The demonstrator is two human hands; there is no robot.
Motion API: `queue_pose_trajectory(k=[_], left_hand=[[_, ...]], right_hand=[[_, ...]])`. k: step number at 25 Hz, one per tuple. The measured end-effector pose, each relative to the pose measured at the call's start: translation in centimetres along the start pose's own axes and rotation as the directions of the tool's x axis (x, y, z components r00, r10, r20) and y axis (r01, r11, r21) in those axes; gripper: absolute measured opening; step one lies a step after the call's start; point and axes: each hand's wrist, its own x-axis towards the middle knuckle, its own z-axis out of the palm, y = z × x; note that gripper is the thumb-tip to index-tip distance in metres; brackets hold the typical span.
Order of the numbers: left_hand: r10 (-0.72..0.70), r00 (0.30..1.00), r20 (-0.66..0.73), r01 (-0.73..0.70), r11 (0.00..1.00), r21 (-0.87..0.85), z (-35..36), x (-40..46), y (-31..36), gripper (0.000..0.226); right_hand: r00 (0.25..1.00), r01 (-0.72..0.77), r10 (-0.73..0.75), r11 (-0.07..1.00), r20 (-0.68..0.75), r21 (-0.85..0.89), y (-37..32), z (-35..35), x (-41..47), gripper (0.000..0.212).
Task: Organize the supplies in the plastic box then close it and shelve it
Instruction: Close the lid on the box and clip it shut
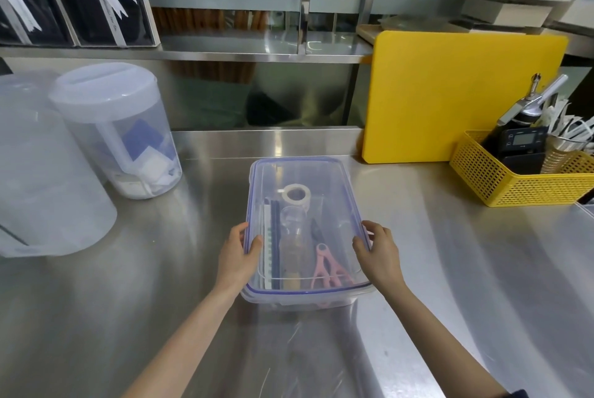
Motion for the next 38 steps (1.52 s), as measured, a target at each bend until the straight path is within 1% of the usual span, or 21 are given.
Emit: queue_pose_trajectory(k=[3, 6, 8, 11, 15, 18, 22, 24, 25, 27, 28, 31, 34, 38], left_hand=[[-0.01, 1.0, -0.026, 0.009, 1.0, -0.028, 0.1, 0.4, 0.4, 0.04], [-0.024, 0.999, -0.04, 0.024, 1.0, -0.005, 0.2, 1.2, 0.5, 0.044], [-0.012, 0.999, -0.047, 0.013, 1.0, 0.022, 0.3, 1.6, 0.3, 0.044], [0.013, 0.998, -0.061, -0.012, 1.0, 0.007, 0.4, 1.8, 0.1, 0.04], [0.041, 0.996, -0.076, -0.041, 0.999, 0.011, 0.5, 2.0, -0.1, 0.038], [0.039, 0.996, -0.075, -0.04, 0.999, -0.012, 0.5, 2.2, -0.2, 0.038], [0.026, 0.997, -0.068, -0.031, 0.997, -0.07, 0.5, 2.5, -0.7, 0.035], [0.026, 0.998, -0.055, -0.031, 0.995, -0.092, 0.5, 2.4, -0.6, 0.035], [0.024, 0.998, -0.049, -0.029, 0.994, -0.106, 0.5, 2.3, -0.5, 0.036], [0.02, 0.999, -0.039, -0.025, 0.991, -0.131, 0.5, 2.2, -0.2, 0.036], [0.022, 0.999, -0.035, -0.026, 0.99, -0.136, 0.5, 2.1, -0.1, 0.036], [0.021, 0.999, -0.028, -0.025, 0.989, -0.148, 0.4, 2.2, -0.2, 0.037], [0.013, 1.0, -0.022, -0.017, 0.988, -0.155, 0.4, 2.2, -0.2, 0.037], [0.012, 1.0, -0.023, -0.016, 0.988, -0.152, 0.3, 2.1, -0.1, 0.035]], right_hand=[[0.999, -0.046, 0.046, 0.998, 0.002, 0.052, 0.0, -0.1, 0.7, 0.043], [0.995, -0.096, 0.095, 0.992, 0.019, 0.079, 0.0, 0.1, 1.5, 0.044], [0.993, -0.12, 0.118, 0.987, 0.03, 0.11, 0.1, 0.2, 1.9, 0.044], [0.987, -0.159, 0.153, 0.974, 0.049, 0.161, 0.3, 0.4, 2.5, 0.042], [0.987, -0.16, 0.153, 0.965, 0.048, 0.208, 0.7, 0.8, 2.8, 0.04], [0.969, -0.24, 0.215, 0.932, 0.117, 0.272, 0.8, 0.7, 3.4, 0.046], [0.912, -0.391, 0.337, 0.885, 0.233, 0.251, 1.6, 0.6, 4.3, 0.062], [0.878, -0.448, 0.372, 0.86, 0.303, 0.243, 2.0, 0.7, 4.2, 0.066], [0.871, -0.463, 0.386, 0.852, 0.305, 0.243, 2.1, 0.6, 4.1, 0.066], [0.888, -0.445, 0.385, 0.857, 0.251, 0.261, 2.2, 0.6, 4.1, 0.063], [0.904, -0.419, 0.371, 0.867, 0.211, 0.269, 2.1, 0.5, 4.1, 0.057], [0.965, -0.262, 0.248, 0.936, 0.087, 0.236, 1.4, 0.5, 3.8, 0.041], [0.989, -0.149, 0.148, 0.974, 0.013, 0.171, 0.8, 0.8, 3.6, 0.045], [0.992, -0.118, 0.115, 0.989, 0.046, 0.089, 0.3, 1.1, 3.4, 0.051]])
